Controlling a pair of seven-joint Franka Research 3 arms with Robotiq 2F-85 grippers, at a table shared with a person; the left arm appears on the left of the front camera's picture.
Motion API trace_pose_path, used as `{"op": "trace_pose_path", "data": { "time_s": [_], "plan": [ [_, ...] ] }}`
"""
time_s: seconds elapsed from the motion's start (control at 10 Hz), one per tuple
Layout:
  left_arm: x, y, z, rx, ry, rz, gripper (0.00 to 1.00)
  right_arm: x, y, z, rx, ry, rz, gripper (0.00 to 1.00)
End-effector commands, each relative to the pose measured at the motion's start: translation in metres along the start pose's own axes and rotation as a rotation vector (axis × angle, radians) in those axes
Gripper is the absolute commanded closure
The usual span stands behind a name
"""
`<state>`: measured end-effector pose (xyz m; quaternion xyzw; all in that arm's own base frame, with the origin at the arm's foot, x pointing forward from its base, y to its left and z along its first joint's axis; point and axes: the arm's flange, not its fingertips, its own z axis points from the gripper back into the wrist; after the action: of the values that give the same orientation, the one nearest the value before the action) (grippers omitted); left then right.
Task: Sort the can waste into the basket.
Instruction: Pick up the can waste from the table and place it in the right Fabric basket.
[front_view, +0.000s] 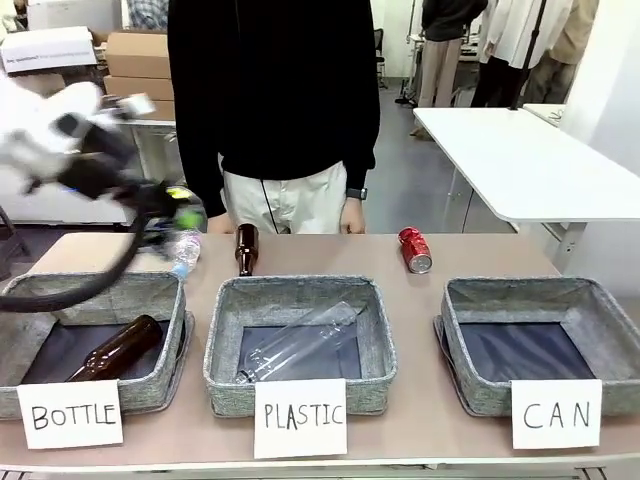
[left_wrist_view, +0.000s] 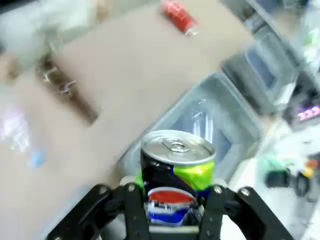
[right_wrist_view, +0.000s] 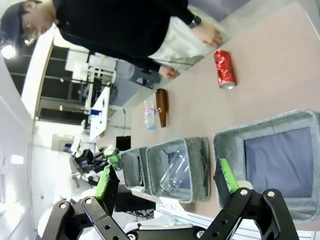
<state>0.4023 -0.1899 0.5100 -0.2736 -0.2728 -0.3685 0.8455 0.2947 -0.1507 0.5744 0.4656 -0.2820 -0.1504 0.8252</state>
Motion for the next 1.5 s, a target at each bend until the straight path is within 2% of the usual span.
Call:
{"op": "trace_pose_path", "data": {
  "time_s": [0.0,0.1,0.2,0.3,0.4,0.5,0.6,0.7,0.9,1.0,1.3,1.4],
  "plan": [
    [0.094,-0.012,-0.087,-0.102,0.002,-0.299,0.61,0.001,0.001,0.001,0.015,0.000,-0.003,0.00],
    [0.115,-0.043,-0.125,-0.132,0.004,-0.408,0.61,0.001,0.001,0.001,0.015,0.000,-0.003,0.00],
    [0.125,-0.083,-0.172,-0.250,0.003,-0.486,0.61,0.001,0.001,0.001,0.015,0.000,-0.003,0.00],
    [0.116,-0.124,-0.216,-0.290,-0.066,-0.537,0.61,0.001,0.001,0.001,0.015,0.000,-0.003,0.00],
    [0.109,-0.165,-0.254,-0.338,-0.137,-0.508,0.61,0.001,0.001,0.001,0.015,0.000,-0.003,0.00],
    [0.104,-0.191,-0.278,-0.370,-0.133,-0.532,0.61,0.001,0.001,0.001,0.015,0.000,-0.003,0.00],
    [0.103,-0.202,-0.287,-0.344,-0.085,-0.497,0.61,0.001,0.001,0.001,0.015,0.000,-0.003,0.00],
    [0.114,-0.188,-0.265,-0.331,-0.069,-0.515,0.61,0.001,0.001,0.001,0.015,0.000,-0.003,0.00],
    [0.114,-0.188,-0.265,-0.331,-0.069,-0.515,0.61,0.001,0.001,0.001,0.015,0.000,-0.003,0.00],
    [0.104,-0.206,-0.287,-0.341,-0.076,-0.505,0.61,0.001,0.001,0.001,0.015,0.000,-0.003,0.00],
    [0.111,-0.222,-0.313,-0.350,-0.248,-0.466,0.61,0.001,0.001,0.001,0.015,0.000,-0.003,0.00],
    [0.111,-0.221,-0.314,-0.345,-0.285,-0.441,0.46,0.001,0.001,0.001,0.015,0.000,-0.003,0.00]
  ]
}}
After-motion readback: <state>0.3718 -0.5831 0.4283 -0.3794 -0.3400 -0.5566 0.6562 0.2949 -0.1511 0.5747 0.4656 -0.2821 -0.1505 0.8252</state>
